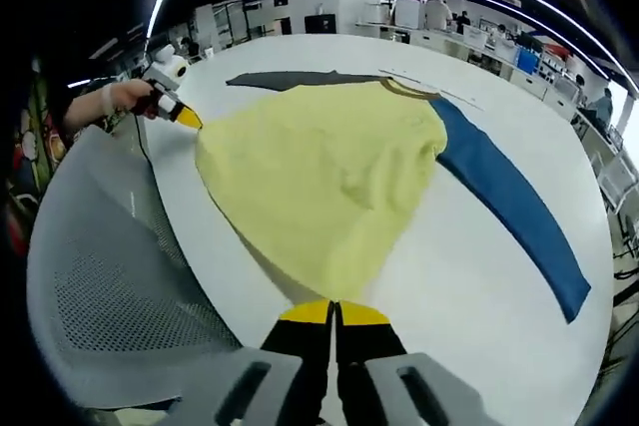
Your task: Fold the garment on the visible template until the final outline fits inside the template.
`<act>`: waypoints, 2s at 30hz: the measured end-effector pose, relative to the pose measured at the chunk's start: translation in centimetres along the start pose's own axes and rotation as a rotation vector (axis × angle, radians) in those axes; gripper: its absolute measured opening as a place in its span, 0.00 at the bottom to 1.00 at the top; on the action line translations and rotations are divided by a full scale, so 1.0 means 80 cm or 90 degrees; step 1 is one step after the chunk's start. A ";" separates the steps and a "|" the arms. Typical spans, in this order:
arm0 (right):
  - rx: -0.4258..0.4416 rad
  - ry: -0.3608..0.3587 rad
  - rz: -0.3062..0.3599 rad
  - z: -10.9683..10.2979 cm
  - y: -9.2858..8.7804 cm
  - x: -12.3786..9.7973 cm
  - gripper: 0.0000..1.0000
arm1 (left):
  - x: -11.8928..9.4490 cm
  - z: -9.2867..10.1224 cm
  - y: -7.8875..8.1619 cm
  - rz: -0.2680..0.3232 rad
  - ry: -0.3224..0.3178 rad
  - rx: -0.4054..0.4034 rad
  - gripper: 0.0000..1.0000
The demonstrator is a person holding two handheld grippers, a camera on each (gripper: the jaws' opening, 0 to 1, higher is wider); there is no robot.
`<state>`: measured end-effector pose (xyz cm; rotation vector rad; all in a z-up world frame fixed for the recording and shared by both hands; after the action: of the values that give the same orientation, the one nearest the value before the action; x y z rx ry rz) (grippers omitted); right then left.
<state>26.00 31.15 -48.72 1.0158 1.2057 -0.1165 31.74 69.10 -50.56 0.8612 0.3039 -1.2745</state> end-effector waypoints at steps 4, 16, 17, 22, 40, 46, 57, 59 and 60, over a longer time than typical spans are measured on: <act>-0.009 0.007 -0.014 -0.003 -0.005 0.006 0.00 | -0.001 -0.007 -0.002 -0.009 0.009 0.014 0.00; 0.006 0.004 -0.019 0.005 -0.010 0.010 0.00 | 0.005 0.012 -0.003 -0.016 -0.033 0.087 0.13; 0.006 0.004 -0.019 0.003 -0.010 0.010 0.00 | 0.005 0.013 -0.006 -0.020 -0.035 0.099 0.14; 0.008 0.004 -0.017 0.003 -0.010 0.010 0.00 | 0.008 0.006 -0.013 -0.040 -0.043 0.128 0.16; 0.011 0.001 -0.012 0.004 -0.007 0.009 0.00 | 0.010 0.003 -0.002 -0.025 -0.026 0.223 0.26; 0.013 0.000 -0.011 0.005 -0.009 0.009 0.00 | 0.010 0.018 -0.003 -0.030 -0.056 0.238 0.17; 0.004 -0.001 -0.015 0.005 -0.009 0.009 0.00 | 0.004 -0.009 -0.005 -0.044 -0.025 0.110 0.01; 0.005 0.002 -0.016 0.004 -0.010 0.008 0.00 | 0.005 -0.009 -0.011 -0.052 -0.020 0.094 0.00; 0.006 0.002 -0.016 0.004 -0.011 0.008 0.00 | 0.006 -0.008 -0.014 -0.057 -0.017 0.092 0.00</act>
<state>25.97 30.72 -49.77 1.0091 1.2226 -0.1401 31.05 69.17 -51.73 0.9610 0.2345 -1.4029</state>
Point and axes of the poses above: the point that each gripper's makers call its tool centre point, and the gripper's own axes: x roughly forward along the fingers, z roughly to its right, y roughly out of its top, the point moved 3 cm from there along -x, roughly backward along the fingers, and after that the axes turned 6 degrees about -x, right-handed, at the moved point
